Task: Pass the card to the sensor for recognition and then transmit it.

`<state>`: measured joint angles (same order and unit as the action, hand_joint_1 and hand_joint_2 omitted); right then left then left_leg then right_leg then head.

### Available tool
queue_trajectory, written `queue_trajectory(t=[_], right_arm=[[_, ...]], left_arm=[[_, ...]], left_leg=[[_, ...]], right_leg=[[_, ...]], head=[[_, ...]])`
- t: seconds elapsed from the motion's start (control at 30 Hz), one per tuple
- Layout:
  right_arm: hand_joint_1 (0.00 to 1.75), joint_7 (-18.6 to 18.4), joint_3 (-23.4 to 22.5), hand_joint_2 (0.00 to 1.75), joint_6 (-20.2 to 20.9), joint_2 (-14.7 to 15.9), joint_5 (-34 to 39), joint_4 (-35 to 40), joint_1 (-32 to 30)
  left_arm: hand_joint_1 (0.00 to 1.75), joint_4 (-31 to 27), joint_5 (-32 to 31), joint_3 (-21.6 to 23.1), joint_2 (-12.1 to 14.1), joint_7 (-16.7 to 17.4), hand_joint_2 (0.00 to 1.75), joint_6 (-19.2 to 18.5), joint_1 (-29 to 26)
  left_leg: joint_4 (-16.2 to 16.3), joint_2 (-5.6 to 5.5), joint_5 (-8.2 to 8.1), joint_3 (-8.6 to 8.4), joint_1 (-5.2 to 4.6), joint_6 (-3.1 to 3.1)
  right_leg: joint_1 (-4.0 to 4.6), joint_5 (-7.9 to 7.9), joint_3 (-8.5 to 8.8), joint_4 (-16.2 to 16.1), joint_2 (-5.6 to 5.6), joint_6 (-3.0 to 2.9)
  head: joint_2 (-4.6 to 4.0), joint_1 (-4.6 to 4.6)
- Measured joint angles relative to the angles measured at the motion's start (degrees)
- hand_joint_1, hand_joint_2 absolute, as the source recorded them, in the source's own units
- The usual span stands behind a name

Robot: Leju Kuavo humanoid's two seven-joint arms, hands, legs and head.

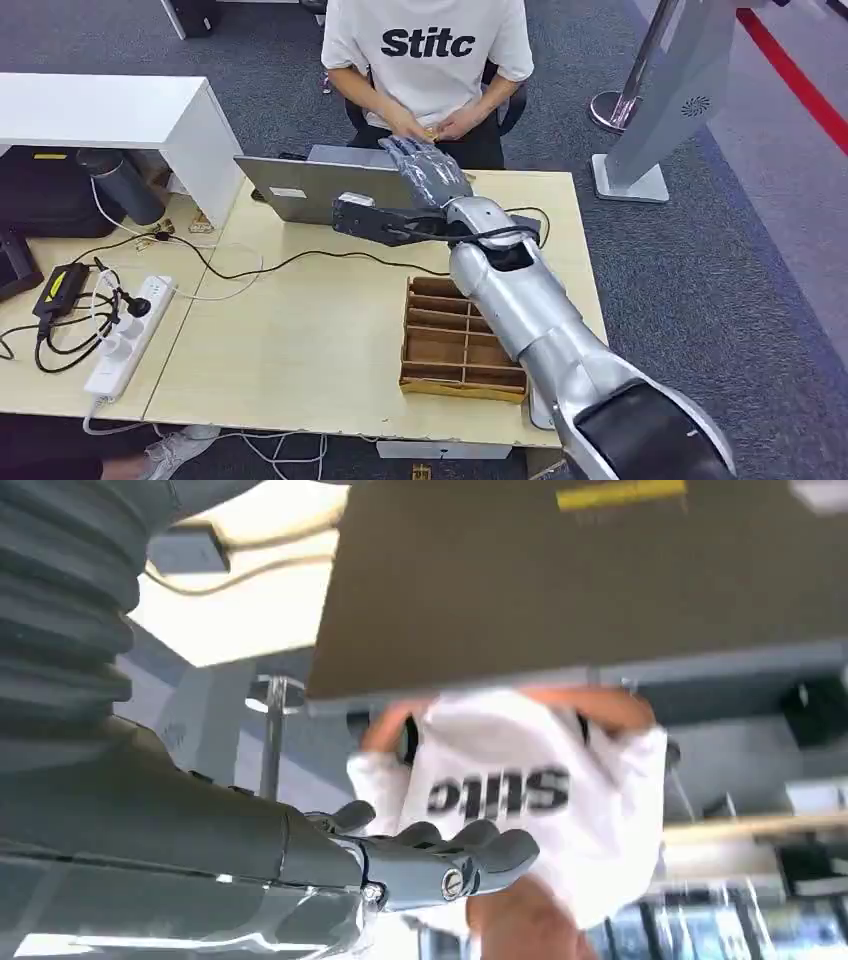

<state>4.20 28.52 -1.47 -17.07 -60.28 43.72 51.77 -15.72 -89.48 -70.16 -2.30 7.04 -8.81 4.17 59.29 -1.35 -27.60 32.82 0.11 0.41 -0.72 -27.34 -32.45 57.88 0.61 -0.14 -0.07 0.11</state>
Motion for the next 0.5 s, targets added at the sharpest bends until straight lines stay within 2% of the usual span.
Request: queue_trajectory(t=[0.1, 0.2, 0.3, 0.37, 0.5], right_arm=[[0.0, 1.03, -0.11, 1.75, -1.44, 0.72, -0.85, 10.44, -5.1], [0.0, 3.72, 0.55, 1.75, -2.03, 3.22, -3.08, 26.86, -13.17], [0.0, 5.36, 1.71, 1.75, -5.07, 8.16, -3.99, 42.66, -22.5], [0.0, 6.98, 1.64, 1.75, -7.02, 11.81, -1.19, 53.21, -29.25], [0.0, 10.88, 0.22, 1.75, -7.54, 16.17, 6.18, 65.57, -40.59]], left_arm=[[0.0, 0.0, 1.07, 0.0, -0.46, 0.41, 1.75, 0.35, -0.13], [0.0, 0.0, 2.38, 0.0, -1.16, 0.68, 1.75, 1.03, -0.38], [0.0, 0.0, 3.72, 0.0, -1.92, 0.68, 1.75, 1.36, -1.04], [0.0, 0.0, 4.52, -0.02, -2.32, 0.74, 1.75, 1.92, -1.32], [0.0, -0.17, 5.57, -0.28, -2.84, 0.87, 1.75, 2.53, -1.68]], left_leg=[[0.0, 0.0, -0.01, 0.01, 0.0, 0.0], [0.0, -0.07, -0.04, 0.06, 0.0, 0.03], [0.0, -0.16, -0.14, 0.09, 0.0, 0.11], [0.0, -0.15, -0.21, 0.11, -0.01, 0.17], [0.0, -0.01, -0.3, 0.11, -0.04, 0.17]], right_leg=[[0.0, -0.01, -0.02, -0.02, 0.0, 0.0], [0.01, -0.06, -0.07, -0.09, -0.08, -0.01], [-0.01, -0.13, -0.02, -0.15, -0.17, 0.05], [-0.02, -0.16, -0.02, -0.2, -0.17, 0.1], [-0.02, -0.16, -0.04, -0.22, -0.08, 0.1]], head=[[0.0, -0.02], [0.0, -0.04], [0.0, 0.02], [0.0, 0.02], [0.0, -0.02]])
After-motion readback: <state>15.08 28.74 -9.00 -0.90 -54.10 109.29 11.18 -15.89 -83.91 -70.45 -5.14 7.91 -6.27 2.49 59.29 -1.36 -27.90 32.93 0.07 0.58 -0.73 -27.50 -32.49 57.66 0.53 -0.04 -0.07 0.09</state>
